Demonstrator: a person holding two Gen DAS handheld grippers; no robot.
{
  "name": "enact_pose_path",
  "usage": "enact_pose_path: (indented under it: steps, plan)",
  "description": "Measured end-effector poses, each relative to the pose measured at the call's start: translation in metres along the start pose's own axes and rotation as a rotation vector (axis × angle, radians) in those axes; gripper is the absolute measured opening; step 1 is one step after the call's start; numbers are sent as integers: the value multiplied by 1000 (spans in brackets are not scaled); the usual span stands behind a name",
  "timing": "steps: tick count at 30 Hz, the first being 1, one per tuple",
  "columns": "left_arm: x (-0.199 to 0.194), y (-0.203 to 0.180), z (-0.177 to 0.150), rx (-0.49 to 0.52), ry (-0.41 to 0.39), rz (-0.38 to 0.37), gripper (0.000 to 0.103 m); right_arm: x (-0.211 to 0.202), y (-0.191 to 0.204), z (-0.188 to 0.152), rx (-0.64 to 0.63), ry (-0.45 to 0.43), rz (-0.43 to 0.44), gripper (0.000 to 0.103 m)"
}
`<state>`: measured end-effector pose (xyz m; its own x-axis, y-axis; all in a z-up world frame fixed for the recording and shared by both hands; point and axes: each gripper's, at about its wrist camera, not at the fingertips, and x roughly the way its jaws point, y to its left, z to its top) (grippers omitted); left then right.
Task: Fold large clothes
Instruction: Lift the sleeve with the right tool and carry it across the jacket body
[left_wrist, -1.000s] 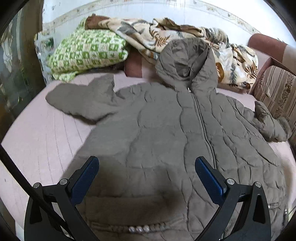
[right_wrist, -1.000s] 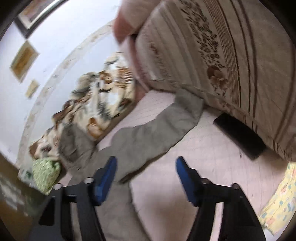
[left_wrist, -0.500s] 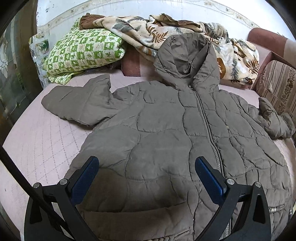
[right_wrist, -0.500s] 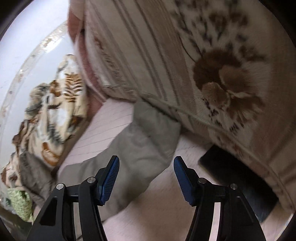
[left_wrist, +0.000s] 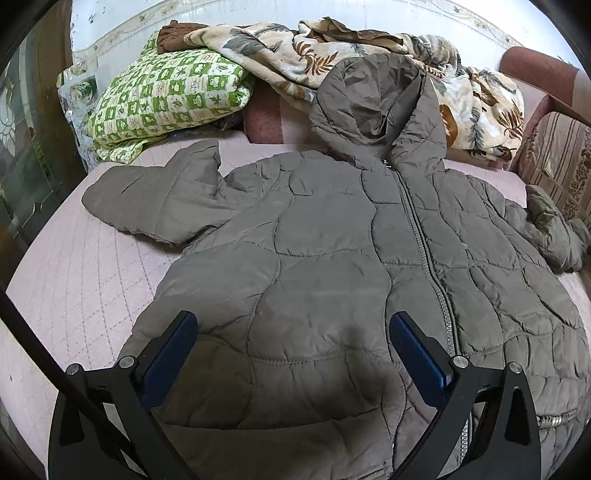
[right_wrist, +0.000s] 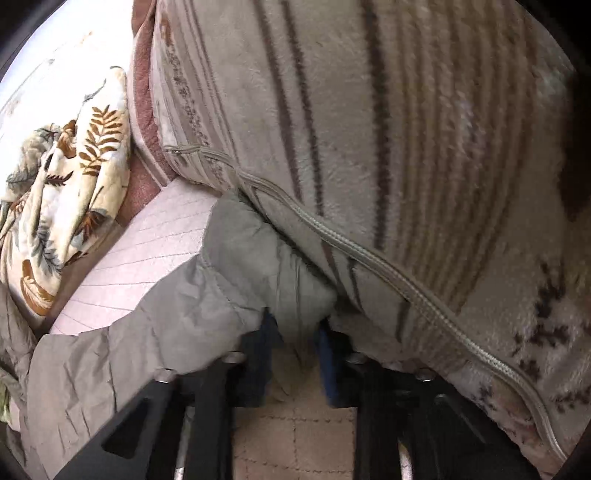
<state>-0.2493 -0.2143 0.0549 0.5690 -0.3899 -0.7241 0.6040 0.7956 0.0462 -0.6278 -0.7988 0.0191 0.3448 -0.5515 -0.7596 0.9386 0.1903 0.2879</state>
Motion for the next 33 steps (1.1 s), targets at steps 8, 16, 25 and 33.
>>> enact_pose_path:
  steps: [8,16,25,33]
  plan:
    - [-5,4,0,-16,-4,-3,103,-78,25,11,-39,-168,0,12]
    - [-20,13,2,-47,-35,-15,103,-215,86,40,-99,-337,144,12]
    - [-38,35,0,-85,-68,-21,103,-347,219,11,-300,-406,378,12]
    - [-48,59,-2,-128,-75,-24,103,-351,345,-62,-481,-292,521,12]
